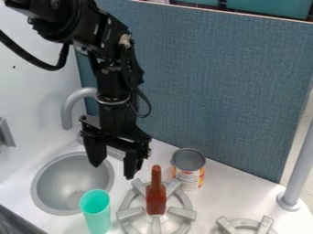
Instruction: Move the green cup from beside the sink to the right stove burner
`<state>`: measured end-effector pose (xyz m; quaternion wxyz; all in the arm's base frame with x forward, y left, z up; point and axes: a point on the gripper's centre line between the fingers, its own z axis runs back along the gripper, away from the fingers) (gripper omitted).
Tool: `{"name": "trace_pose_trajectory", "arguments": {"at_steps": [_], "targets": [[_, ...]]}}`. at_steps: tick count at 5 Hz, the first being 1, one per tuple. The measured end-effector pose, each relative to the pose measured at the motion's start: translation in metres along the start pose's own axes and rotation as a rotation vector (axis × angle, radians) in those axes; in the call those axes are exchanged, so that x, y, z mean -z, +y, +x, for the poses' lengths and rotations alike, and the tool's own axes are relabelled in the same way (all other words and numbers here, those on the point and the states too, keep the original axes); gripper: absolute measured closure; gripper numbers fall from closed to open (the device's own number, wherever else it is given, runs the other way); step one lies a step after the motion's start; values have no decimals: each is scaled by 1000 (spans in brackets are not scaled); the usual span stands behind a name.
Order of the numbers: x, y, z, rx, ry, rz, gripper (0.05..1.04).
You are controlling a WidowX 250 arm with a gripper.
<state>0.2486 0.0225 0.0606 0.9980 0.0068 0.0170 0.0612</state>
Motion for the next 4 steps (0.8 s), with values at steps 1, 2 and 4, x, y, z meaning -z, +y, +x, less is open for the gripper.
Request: {"name": "trace_pose_trajectory", "arguments": {"at_steps": [1, 2, 4], "targets": [[7, 0, -2, 2, 23, 1, 83], [18, 0, 6, 8, 0, 1, 83], [45, 20, 21, -54, -52, 55, 83]]}}
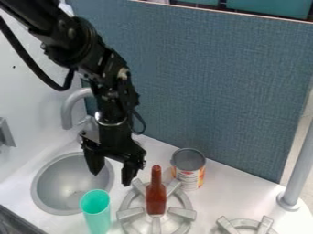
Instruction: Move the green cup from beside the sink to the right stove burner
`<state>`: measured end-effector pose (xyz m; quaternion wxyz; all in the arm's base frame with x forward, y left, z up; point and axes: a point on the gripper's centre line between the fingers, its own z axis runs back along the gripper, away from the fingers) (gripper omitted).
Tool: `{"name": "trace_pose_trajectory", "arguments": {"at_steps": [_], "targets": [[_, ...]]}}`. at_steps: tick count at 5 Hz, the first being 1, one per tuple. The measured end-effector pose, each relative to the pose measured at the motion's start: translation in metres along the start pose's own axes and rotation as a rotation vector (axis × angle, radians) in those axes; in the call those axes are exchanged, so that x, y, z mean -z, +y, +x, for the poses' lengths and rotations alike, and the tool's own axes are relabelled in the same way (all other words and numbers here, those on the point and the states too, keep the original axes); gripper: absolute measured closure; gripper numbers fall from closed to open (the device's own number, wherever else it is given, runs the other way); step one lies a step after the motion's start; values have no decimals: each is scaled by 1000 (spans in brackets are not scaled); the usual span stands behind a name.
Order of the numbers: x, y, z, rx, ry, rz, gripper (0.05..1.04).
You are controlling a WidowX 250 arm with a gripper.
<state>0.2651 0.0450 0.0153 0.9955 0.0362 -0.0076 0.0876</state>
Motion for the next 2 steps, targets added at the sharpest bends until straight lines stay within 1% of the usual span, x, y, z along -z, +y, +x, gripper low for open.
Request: {"name": "trace_pose_trajectory", "arguments": {"at_steps": [1, 2], "targets": [[11, 12, -3, -48, 33, 30, 83], [22, 14, -4, -54, 53, 31, 83]]}}
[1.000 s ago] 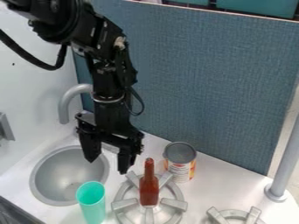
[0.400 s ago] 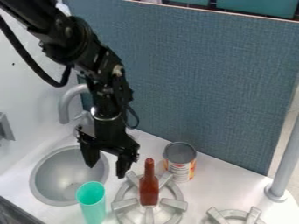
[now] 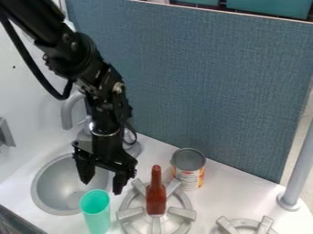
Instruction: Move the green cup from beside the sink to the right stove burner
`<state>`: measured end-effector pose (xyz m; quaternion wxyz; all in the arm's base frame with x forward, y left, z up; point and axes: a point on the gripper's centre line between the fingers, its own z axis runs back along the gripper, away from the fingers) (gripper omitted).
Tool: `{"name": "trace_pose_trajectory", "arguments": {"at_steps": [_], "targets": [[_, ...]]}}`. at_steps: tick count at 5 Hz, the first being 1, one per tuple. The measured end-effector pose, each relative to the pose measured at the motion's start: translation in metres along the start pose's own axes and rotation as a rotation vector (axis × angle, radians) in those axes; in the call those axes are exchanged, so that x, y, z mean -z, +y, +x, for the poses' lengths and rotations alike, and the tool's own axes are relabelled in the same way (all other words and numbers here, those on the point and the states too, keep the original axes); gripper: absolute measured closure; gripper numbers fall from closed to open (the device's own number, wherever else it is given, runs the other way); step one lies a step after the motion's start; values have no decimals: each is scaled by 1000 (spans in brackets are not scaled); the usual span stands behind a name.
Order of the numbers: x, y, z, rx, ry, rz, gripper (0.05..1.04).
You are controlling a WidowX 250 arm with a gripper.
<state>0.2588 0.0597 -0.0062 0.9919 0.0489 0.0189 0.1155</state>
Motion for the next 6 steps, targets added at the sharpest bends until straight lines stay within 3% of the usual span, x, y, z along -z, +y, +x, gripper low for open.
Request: {"name": "trace_pose_trajectory", "arguments": {"at_steps": [4, 6], "targets": [[47, -4, -10, 35, 104, 14, 83], [64, -8, -6, 62, 103, -3, 114]]}}
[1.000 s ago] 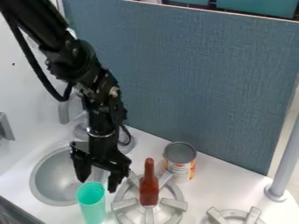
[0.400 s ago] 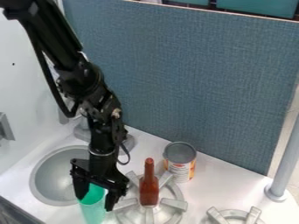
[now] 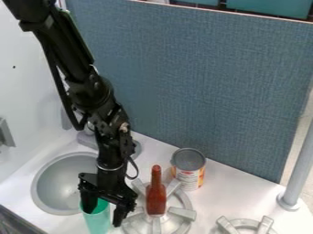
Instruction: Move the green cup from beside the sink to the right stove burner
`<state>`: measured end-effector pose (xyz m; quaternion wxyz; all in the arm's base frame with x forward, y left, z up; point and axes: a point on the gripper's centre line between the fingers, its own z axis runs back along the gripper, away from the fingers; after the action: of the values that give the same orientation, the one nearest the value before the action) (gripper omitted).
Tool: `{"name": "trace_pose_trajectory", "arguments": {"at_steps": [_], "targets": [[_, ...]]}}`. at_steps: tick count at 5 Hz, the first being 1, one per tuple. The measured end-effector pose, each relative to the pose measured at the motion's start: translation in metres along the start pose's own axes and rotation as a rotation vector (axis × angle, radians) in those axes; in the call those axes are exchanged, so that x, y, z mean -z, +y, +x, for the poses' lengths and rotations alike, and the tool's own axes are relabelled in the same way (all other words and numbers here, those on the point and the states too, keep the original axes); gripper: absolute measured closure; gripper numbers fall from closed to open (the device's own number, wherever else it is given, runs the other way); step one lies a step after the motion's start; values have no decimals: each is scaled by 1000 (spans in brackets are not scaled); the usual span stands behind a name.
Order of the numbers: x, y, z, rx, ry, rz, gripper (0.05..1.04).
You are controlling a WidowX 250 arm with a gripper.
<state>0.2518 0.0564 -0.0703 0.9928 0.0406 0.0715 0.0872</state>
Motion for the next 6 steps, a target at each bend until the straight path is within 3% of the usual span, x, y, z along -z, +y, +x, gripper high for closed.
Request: {"name": "trace_pose_trajectory", "arguments": {"at_steps": [1, 3, 4, 6], "targets": [[3, -1, 3, -1, -5, -2, 252], [2, -8, 3, 18, -8, -3, 833], [-17, -11, 0, 21, -25, -32, 966], [-100, -39, -18, 90, -134, -39, 991]]}}
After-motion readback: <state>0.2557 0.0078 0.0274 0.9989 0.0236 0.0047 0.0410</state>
